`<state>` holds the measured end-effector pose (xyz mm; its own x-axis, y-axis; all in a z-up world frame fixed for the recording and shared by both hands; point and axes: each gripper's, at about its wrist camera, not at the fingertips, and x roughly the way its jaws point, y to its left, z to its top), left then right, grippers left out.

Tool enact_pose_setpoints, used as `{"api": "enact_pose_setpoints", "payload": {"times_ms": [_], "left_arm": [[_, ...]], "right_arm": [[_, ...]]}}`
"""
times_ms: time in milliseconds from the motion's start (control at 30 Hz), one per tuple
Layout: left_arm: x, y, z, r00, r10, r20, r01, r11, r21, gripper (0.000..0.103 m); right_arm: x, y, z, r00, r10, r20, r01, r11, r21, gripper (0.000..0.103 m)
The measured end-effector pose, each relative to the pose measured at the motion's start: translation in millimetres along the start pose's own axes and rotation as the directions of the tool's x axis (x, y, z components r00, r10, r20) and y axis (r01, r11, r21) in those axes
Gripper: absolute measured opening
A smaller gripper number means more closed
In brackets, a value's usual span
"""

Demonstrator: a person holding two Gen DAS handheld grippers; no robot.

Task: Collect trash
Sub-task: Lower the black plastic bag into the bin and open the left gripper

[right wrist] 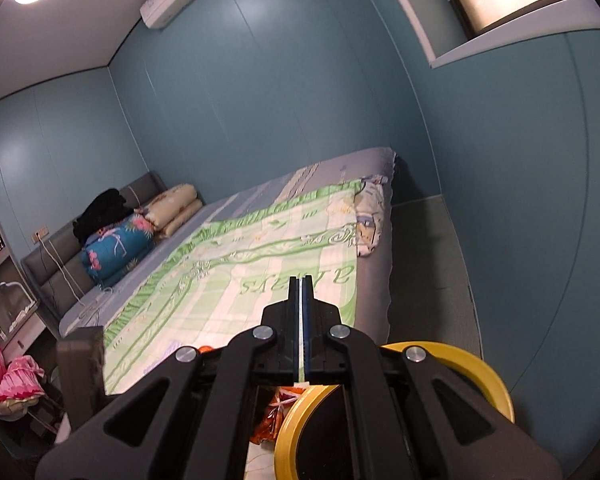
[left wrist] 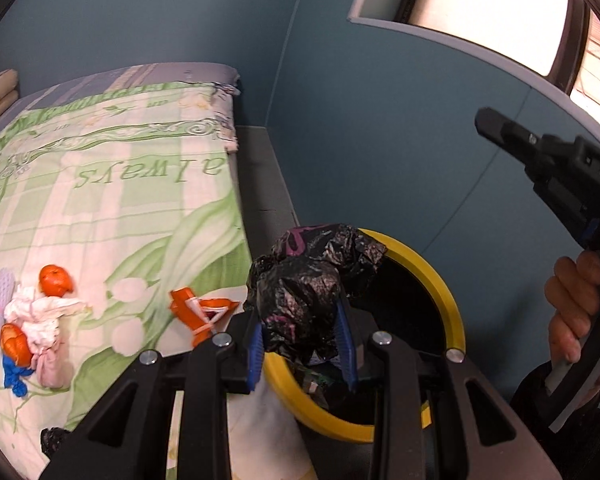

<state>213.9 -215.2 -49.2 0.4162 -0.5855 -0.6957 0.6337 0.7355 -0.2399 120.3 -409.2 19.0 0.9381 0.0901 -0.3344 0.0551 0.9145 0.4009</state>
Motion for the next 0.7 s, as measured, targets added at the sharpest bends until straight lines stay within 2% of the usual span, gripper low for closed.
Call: {"api": "enact_pose_setpoints", "payload": {"times_ms": [200, 467, 567, 667, 700], "left_arm": [[24.6, -27.9, 2.3, 0.997, -0.054, -0.052, 0.056, 0.997, 0.045, 0.029], [53.8, -50.7, -5.4, 0.994, -0.049, -0.1, 0.059, 0.993, 0.102, 0.032], [58.0, -50.7, -7.3, 0.993, -0.058, -0.103, 0.068, 0.993, 0.094, 0.039], [56.2, -47.7, -10.0, 0.994, -0.06, -0.091, 0.068, 0.994, 0.082, 0.059], [53.5, -45.6, -10.6, 0.995, -0.057, -0.077, 0.063, 0.995, 0.075, 0.068]], "right_arm": [[-7.4, -13.8, 0.9, 0.999, -0.007, 0.034, 0.007, 1.0, 0.023, 0.001], [-8.3, -25.6, 1.3, 0.999, -0.007, 0.048, 0.005, 0.999, 0.051, 0.001], [-9.4, -28.8, 2.7, 0.998, -0.015, 0.054, 0.012, 0.998, 0.055, 0.001], [-9.6, -28.9, 3.8, 0.998, -0.022, 0.054, 0.019, 0.998, 0.056, 0.001], [-9.5, -29.0, 4.1, 0.998, -0.021, 0.052, 0.018, 0.998, 0.057, 0.002]]}}
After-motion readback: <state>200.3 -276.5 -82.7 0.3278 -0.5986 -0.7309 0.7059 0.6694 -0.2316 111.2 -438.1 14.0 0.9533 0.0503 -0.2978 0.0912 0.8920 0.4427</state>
